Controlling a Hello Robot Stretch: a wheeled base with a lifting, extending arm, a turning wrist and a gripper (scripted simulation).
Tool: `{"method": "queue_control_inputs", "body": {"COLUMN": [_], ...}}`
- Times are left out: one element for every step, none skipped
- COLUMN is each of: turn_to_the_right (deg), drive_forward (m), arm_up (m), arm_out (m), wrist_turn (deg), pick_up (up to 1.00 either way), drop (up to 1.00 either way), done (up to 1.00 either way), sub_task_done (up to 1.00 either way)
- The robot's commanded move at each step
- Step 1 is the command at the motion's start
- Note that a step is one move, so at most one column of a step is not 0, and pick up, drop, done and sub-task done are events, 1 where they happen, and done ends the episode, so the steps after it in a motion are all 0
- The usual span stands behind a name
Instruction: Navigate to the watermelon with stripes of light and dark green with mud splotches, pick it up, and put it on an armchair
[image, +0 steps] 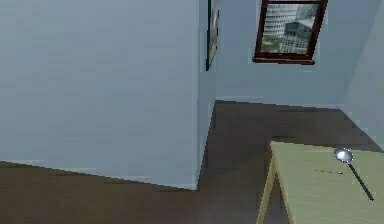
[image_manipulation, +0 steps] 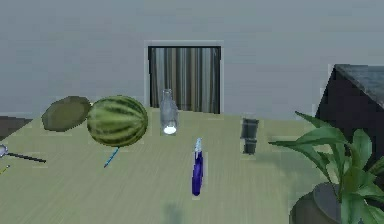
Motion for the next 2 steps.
{"method": "queue_control_inputs", "body": {"turn_to_the_right": [-15.0,0.0], "drive_forward": [0.00,0.00], "arm_up": [0.00,0.50], "arm_out": [0.00,0.00], "wrist_turn": [0.0,0.0], "pick_up": [0.00,0.00], "drop": [0.00,0.00], "done": [0.00,0.00], "sub_task_done": [0.00,0.00]}}
